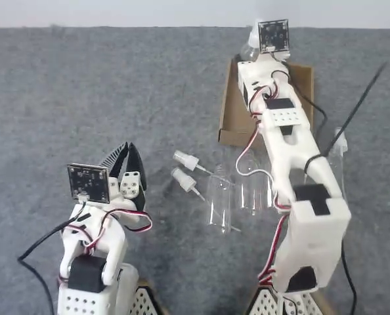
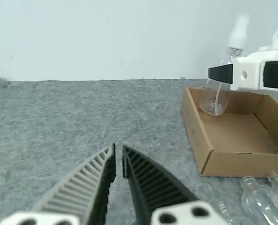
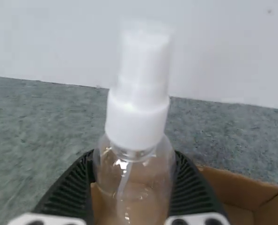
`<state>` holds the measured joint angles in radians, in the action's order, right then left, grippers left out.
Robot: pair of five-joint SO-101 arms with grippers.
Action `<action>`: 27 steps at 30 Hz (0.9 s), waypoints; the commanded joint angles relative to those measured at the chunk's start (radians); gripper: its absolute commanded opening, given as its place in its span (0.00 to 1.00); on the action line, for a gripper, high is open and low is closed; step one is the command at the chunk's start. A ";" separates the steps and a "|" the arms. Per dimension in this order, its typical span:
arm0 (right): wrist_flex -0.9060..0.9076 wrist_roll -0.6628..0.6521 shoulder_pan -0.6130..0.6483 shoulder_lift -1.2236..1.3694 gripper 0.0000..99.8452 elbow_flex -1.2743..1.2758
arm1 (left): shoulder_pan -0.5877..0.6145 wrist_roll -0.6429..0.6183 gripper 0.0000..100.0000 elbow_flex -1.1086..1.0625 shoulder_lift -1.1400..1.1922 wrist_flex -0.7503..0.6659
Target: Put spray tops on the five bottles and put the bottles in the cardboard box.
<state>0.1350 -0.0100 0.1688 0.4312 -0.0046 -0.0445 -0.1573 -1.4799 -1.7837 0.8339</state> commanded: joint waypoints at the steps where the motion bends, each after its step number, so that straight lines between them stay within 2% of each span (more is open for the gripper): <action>1: -0.025 0.015 -0.005 0.024 0.01 -0.112 | 0.003 0.003 0.02 0.007 -0.017 -0.038; 10: -0.021 0.015 -0.001 0.136 0.01 -0.158 | 0.003 0.003 0.02 0.005 -0.017 -0.038; 27: -0.018 0.009 0.010 0.147 0.01 -0.153 | 0.005 0.003 0.02 0.005 -0.017 -0.038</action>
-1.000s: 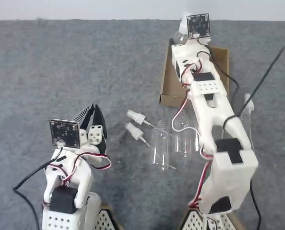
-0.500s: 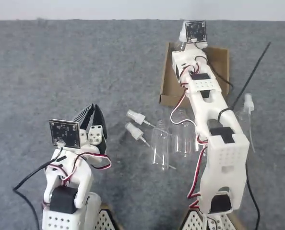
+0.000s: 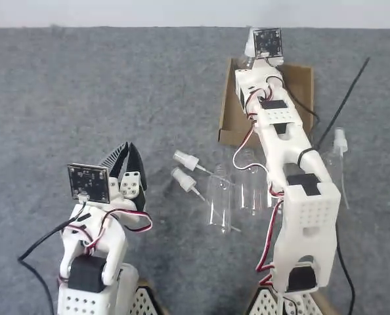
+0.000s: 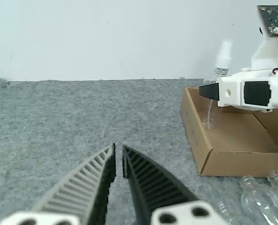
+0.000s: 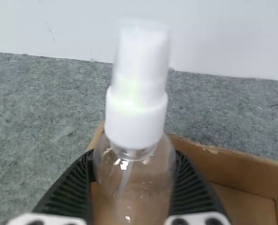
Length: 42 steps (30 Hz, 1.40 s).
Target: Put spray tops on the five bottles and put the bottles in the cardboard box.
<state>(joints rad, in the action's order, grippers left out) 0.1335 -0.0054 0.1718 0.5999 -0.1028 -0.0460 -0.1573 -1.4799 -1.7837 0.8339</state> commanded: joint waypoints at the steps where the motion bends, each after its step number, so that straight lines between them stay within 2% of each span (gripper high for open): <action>1: -0.016 0.005 0.007 -0.022 0.01 -0.055 | 0.006 0.003 0.02 0.005 -0.017 -0.038; 10: -0.016 0.005 0.007 -0.022 0.02 -0.054 | 0.008 0.003 0.02 0.005 -0.017 -0.038; 16: 0.033 0.005 0.013 -0.030 0.16 -0.054 | 0.009 0.003 0.02 0.005 -0.017 -0.038; 28: 0.033 0.005 0.019 -0.033 0.32 -0.058 | 0.011 0.003 0.02 0.005 -0.017 -0.038; 35: 0.035 0.005 0.016 -0.064 0.32 -0.057 | 0.011 0.005 0.02 0.005 -0.017 -0.038; 42: 0.168 0.006 0.016 -0.220 0.32 -0.060 | 0.011 0.005 0.02 0.005 -0.017 -0.038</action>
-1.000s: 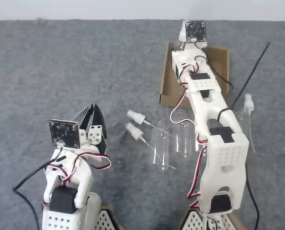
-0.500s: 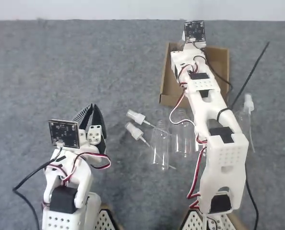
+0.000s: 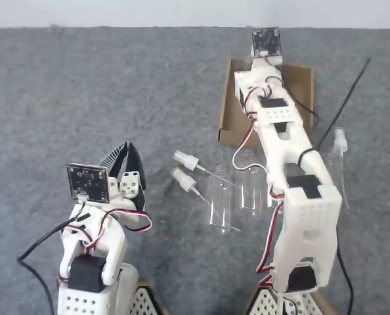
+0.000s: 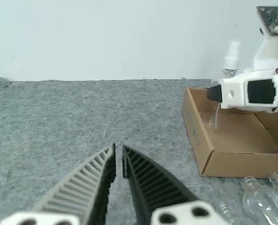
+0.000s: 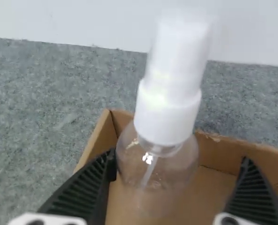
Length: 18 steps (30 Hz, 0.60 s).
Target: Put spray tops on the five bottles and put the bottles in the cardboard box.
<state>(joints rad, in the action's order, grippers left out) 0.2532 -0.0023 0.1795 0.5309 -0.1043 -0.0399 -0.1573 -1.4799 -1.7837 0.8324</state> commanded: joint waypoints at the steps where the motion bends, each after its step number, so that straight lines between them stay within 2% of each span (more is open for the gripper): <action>1: 0.064 0.003 0.008 -0.177 0.32 -0.058 | 0.005 0.005 0.02 0.005 -0.017 -0.037; 6: 0.176 0.006 0.005 -0.315 0.32 -0.058 | 0.005 0.005 0.02 0.005 -0.017 -0.037; 10: 0.335 0.006 0.004 -0.441 0.32 -0.055 | 0.006 0.005 0.02 0.005 -0.017 -0.037; 18: 0.878 0.002 0.001 -0.708 0.32 -0.052 | 0.006 0.005 0.02 0.005 -0.017 -0.037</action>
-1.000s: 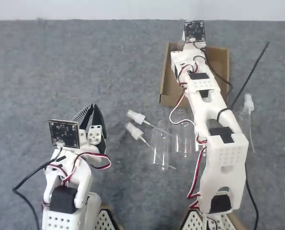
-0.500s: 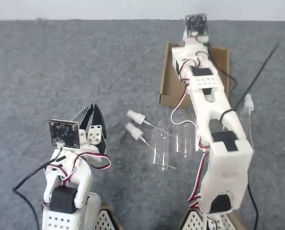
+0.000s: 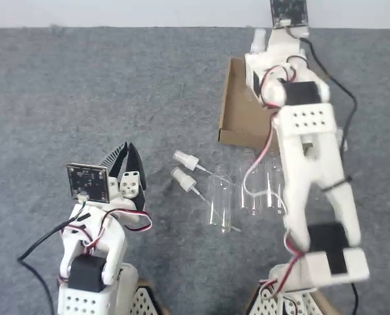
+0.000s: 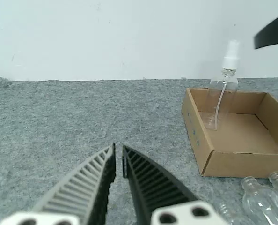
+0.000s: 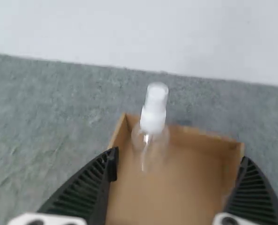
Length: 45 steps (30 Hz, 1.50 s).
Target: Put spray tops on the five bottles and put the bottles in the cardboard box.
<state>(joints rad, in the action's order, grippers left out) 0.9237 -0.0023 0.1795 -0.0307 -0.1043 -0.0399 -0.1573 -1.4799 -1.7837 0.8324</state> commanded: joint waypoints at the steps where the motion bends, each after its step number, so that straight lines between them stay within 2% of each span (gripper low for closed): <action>1: 0.274 0.002 -0.001 -0.176 0.32 -0.052 | 0.006 0.005 0.02 0.005 -0.017 -0.037; 5: 0.493 -0.008 -0.084 -0.278 0.33 -0.052 | 0.008 0.005 0.02 0.005 -0.017 -0.037; 9: 0.553 -0.158 -0.251 -0.309 0.32 -0.021 | 0.008 0.005 0.02 0.005 -0.017 -0.037; 12: 0.539 -0.173 -0.317 -0.300 0.30 0.095 | 0.008 0.005 0.02 0.012 -0.017 -0.034; 15: 0.492 -0.176 -0.331 -0.260 0.25 0.241 | 0.008 0.005 0.02 0.013 -0.012 -0.032; 19: 0.363 -0.169 -0.334 -0.171 0.28 0.377 | 0.003 0.072 0.02 0.016 -0.009 -0.031; 28: 0.266 -0.166 -0.437 0.015 0.29 0.407 | -0.002 0.129 0.02 0.091 0.008 0.046; 31: 0.252 -0.166 -0.443 0.073 0.29 0.407 | -0.002 0.137 0.02 0.157 0.121 0.043; 36: 0.248 -0.166 -0.440 0.154 0.29 0.407 | -0.003 0.138 0.02 0.417 0.470 0.100; 38: 0.243 -0.167 -0.443 0.177 0.25 0.407 | -0.005 0.138 0.03 0.526 0.626 0.149; 42: 0.188 -0.175 -0.469 0.216 0.16 0.407 | -0.011 0.138 0.11 0.679 0.898 0.215; 45: 0.165 -0.233 -0.499 0.219 0.10 0.407 | -0.071 0.138 0.14 0.736 1.053 0.245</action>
<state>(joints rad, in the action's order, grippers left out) 1.1201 -0.1741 -0.2900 0.2025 0.3084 -0.0675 -0.0315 -0.8447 -0.8815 1.0518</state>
